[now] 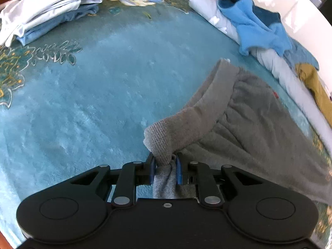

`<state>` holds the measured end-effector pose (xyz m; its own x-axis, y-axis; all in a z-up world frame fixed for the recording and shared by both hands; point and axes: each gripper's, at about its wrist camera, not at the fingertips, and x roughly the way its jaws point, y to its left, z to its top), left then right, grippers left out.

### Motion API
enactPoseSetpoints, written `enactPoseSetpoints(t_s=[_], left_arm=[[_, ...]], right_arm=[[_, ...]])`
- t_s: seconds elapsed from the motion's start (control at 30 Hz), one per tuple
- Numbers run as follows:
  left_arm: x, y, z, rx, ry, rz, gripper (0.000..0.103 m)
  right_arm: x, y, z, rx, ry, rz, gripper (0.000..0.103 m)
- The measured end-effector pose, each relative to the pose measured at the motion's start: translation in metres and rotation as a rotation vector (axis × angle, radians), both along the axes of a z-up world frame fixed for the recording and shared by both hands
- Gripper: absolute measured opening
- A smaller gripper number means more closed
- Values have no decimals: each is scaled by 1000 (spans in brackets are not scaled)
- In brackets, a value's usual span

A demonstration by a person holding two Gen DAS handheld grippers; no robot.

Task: Fold clothes
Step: 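Grasp the waistband with the left gripper while the right gripper grasps the leg cuff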

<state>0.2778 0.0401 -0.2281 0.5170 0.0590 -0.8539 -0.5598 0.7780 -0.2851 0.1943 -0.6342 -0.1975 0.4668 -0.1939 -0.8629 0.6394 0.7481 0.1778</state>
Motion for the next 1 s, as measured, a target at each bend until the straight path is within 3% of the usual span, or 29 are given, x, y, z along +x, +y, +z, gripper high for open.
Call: enactPoseSetpoints(t_s=[0.2, 0.47, 0.77, 0.83, 0.93, 1.0], left_arm=[[-7, 1, 2, -66, -7, -27, 28], [-30, -7, -5, -171, -32, -80, 49], [-30, -6, -15, -240, -52, -73, 48], [-32, -3, -17, -266, -60, -53, 47], [-37, 2, -19, -310, -83, -25, 46], [-40, 4, -19, -327, -96, -17, 42]], right_arm=[[-7, -6, -10, 43, -4, -24, 64], [-10, -11, -34, 154, -4, -87, 64], [2, -12, -49, 230, -27, -148, 63], [4, -13, -50, 239, -33, -151, 55], [4, -15, -50, 263, -47, -161, 31], [3, -18, -50, 278, -51, -181, 9]])
